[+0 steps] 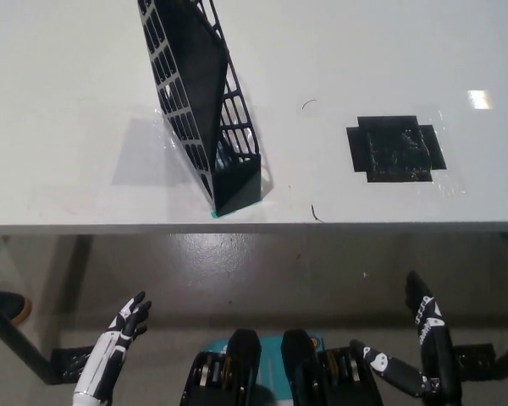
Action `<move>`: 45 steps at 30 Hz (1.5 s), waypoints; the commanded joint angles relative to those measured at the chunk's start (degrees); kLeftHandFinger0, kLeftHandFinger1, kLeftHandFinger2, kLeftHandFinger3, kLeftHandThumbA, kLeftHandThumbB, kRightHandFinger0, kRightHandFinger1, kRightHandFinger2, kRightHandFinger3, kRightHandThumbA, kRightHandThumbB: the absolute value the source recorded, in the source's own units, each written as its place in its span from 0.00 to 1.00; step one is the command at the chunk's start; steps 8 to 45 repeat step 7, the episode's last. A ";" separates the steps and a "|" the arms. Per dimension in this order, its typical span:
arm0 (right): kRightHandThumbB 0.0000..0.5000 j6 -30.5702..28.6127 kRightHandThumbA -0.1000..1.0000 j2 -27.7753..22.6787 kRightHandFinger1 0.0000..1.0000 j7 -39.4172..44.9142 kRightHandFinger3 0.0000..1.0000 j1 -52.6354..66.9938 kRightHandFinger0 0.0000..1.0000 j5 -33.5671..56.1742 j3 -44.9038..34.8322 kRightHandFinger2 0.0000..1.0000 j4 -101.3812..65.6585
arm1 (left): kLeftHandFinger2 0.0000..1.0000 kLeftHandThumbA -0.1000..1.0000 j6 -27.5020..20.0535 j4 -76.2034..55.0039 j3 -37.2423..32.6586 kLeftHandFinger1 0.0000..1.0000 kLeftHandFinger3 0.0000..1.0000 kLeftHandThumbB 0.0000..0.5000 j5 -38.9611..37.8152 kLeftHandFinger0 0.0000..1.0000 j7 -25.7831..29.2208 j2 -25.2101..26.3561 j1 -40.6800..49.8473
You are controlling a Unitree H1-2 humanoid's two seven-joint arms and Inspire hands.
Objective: A notebook is kept standing on the table on the right hand side and a black shelf is kept on the left hand side and the robot uses its right hand to grab the notebook and places it in the shelf
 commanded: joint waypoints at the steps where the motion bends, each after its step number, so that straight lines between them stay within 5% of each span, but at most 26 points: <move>1: 0.62 -2.35 1.00 0.29 1.00 4.81 1.00 -1.13 1.00 2.39 -0.64 1.00 -0.25 | 1.00 1.00 -0.53 -1.32 -0.20 1.00 1.00 0.33 0.10 1.00 -0.06 0.26 -0.13; 45: 0.63 -2.42 1.00 0.52 1.00 6.12 1.00 -1.61 1.00 2.01 -0.85 1.00 0.07 | 1.00 1.00 -0.35 -1.91 -0.27 1.00 1.00 0.37 0.19 1.00 0.02 0.09 0.39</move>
